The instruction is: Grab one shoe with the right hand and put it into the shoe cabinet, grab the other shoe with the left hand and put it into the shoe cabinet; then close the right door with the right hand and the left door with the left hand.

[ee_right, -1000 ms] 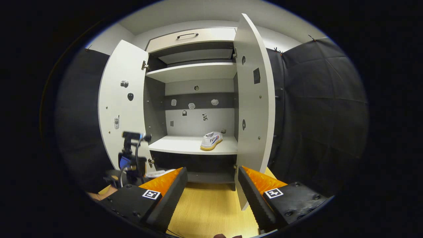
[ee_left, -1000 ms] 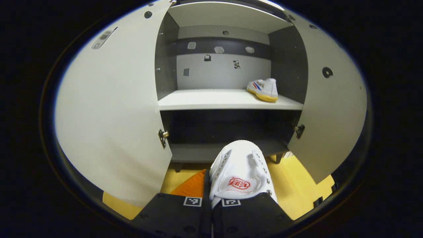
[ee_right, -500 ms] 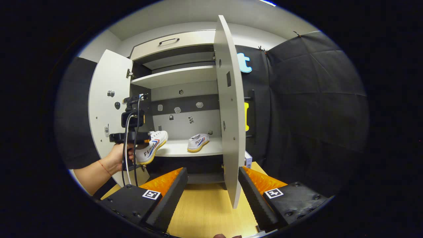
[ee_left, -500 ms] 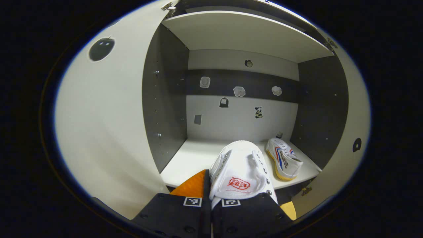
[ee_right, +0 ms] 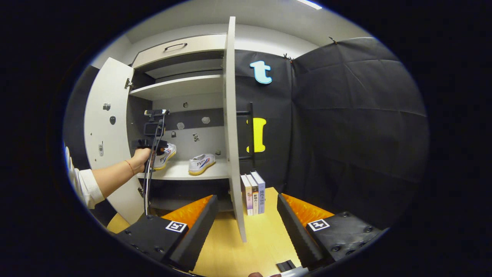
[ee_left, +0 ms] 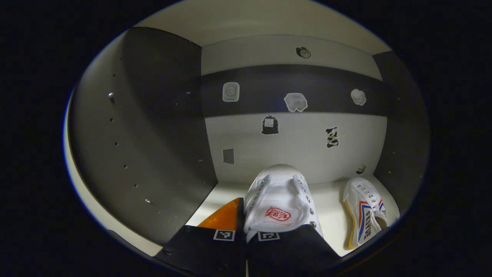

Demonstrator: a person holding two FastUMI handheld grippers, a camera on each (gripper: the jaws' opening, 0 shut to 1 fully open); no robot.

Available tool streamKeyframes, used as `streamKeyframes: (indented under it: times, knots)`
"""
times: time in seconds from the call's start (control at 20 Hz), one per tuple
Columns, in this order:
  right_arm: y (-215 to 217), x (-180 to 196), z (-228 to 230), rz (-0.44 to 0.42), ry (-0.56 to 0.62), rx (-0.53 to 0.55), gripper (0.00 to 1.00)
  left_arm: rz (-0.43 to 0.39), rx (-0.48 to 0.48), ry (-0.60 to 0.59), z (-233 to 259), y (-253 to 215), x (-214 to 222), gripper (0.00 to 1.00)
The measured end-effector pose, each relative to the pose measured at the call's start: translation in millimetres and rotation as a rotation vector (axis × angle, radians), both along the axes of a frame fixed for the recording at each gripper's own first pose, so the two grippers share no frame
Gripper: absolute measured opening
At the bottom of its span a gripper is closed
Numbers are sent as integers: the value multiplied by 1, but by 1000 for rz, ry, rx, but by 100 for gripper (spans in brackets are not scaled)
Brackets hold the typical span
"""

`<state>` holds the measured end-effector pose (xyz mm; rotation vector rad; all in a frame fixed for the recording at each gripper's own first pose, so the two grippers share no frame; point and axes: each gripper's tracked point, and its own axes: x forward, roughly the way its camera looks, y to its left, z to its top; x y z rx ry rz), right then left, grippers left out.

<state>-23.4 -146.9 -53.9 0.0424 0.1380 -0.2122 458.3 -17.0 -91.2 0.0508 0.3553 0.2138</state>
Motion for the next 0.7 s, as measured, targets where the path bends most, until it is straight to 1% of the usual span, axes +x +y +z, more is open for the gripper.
streamKeyframes:
  times: [0.15, 0.35, 0.45, 0.5, 0.55, 0.65, 0.7]
  knots:
    - [-14, 1, 1, -24, 7, -12, 98, 38, 40, 62, -25, 2, 13, 7]
    - [-20, 4, 2, -36, 8, -10, 98, 70, 14, 138, -53, 1, 13, 7]
    - [-23, 7, 0, -34, 8, -9, 98, 87, 35, 168, -59, 7, 12, 8]
    - [-24, 8, -2, -33, 10, -11, 98, 80, 34, 180, -60, 7, 10, 9]
    - [-23, 8, -3, -29, 13, -8, 98, 75, 29, 189, -60, 6, 9, 12]
    - [-19, 8, -2, -21, 8, 3, 98, 45, 26, 210, -61, 2, 2, 12]
    - [-17, 8, -2, -17, 6, 7, 98, 33, 20, 214, -59, 1, -1, 20]
